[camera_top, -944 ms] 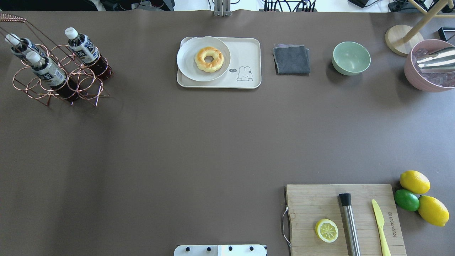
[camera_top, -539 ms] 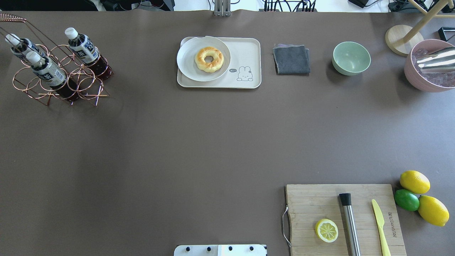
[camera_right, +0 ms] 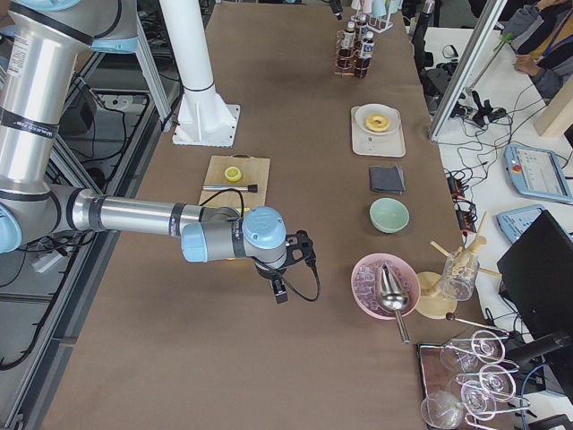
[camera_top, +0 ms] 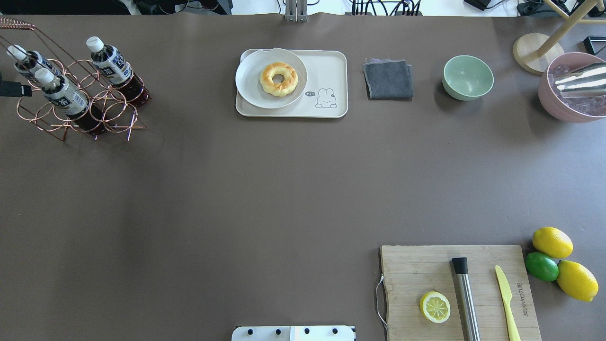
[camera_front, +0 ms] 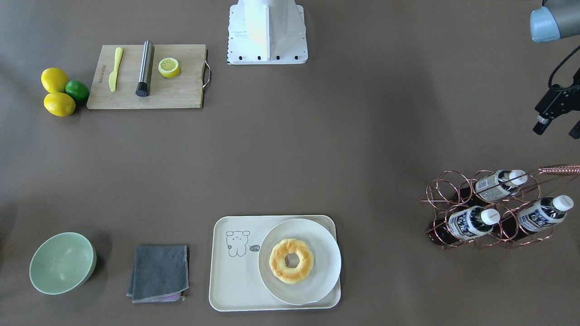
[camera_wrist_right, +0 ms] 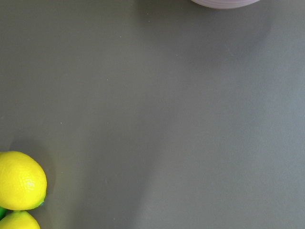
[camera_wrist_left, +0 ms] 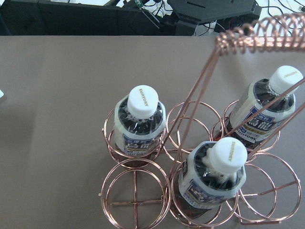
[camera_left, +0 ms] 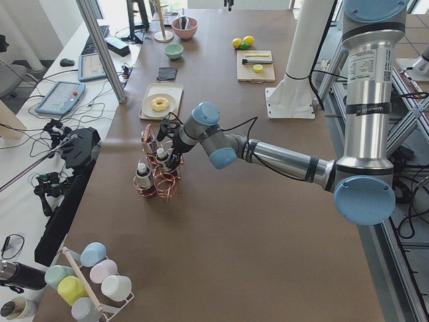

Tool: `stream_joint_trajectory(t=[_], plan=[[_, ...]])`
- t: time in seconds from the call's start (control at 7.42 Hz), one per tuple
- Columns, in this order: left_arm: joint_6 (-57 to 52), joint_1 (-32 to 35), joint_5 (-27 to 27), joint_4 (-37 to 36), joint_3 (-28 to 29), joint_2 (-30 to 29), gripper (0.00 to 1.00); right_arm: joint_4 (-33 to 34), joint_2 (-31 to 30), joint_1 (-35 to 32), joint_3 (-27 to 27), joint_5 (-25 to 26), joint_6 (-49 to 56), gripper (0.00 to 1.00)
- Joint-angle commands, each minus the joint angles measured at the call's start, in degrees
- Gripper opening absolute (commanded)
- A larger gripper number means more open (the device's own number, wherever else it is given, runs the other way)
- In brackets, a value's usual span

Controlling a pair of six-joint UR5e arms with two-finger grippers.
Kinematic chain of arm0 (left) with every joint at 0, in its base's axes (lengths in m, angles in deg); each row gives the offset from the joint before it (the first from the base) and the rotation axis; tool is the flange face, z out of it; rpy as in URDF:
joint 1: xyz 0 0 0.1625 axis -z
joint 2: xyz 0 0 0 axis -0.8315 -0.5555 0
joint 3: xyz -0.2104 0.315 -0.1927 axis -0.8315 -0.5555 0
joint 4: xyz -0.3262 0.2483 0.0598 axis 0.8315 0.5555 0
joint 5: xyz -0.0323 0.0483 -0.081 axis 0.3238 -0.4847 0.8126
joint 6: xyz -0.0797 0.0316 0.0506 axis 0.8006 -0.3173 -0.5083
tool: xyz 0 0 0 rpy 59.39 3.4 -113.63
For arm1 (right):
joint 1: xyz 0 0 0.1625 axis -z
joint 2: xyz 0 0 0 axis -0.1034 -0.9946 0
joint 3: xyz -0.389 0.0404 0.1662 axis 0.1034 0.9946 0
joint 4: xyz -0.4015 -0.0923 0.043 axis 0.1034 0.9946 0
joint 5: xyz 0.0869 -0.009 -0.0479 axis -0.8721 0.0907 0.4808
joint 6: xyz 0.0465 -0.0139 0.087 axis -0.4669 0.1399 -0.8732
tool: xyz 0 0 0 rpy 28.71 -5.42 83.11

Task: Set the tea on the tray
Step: 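Lower the left gripper over a tea bottle in the copper rack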

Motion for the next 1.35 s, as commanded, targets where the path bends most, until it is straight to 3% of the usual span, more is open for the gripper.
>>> stream_joint_trajectory(t=[0.0, 0.54, 0.81, 1.08, 1.21], plan=[[0.1, -1.1, -1.2, -0.1, 0.3, -1.4, 0.92, -0.4, 0.0, 0.0, 0.2, 0.1, 0.0, 1.0], [-0.6, -2.5, -3.4, -0.1, 5.5, -7.2, 0.86, -1.2, 0.0, 0.0, 0.4, 0.1, -0.5, 1.0], [-0.7, -2.5, -3.5, -0.1, 6.3, -7.6, 0.71, -1.2, 0.1, 0.0, 0.4, 0.0, -0.6, 1.0], [-0.6, -2.5, -3.5, -0.1, 6.4, -7.8, 0.7, -1.2, 0.0, 0.1, 0.4, 0.1, -0.6, 1.0], [-0.6, -2.5, -3.5, 0.0, 6.2, -7.4, 0.58, -1.1, 0.0, 0.1, 0.5, 0.1, -0.6, 1.0]])
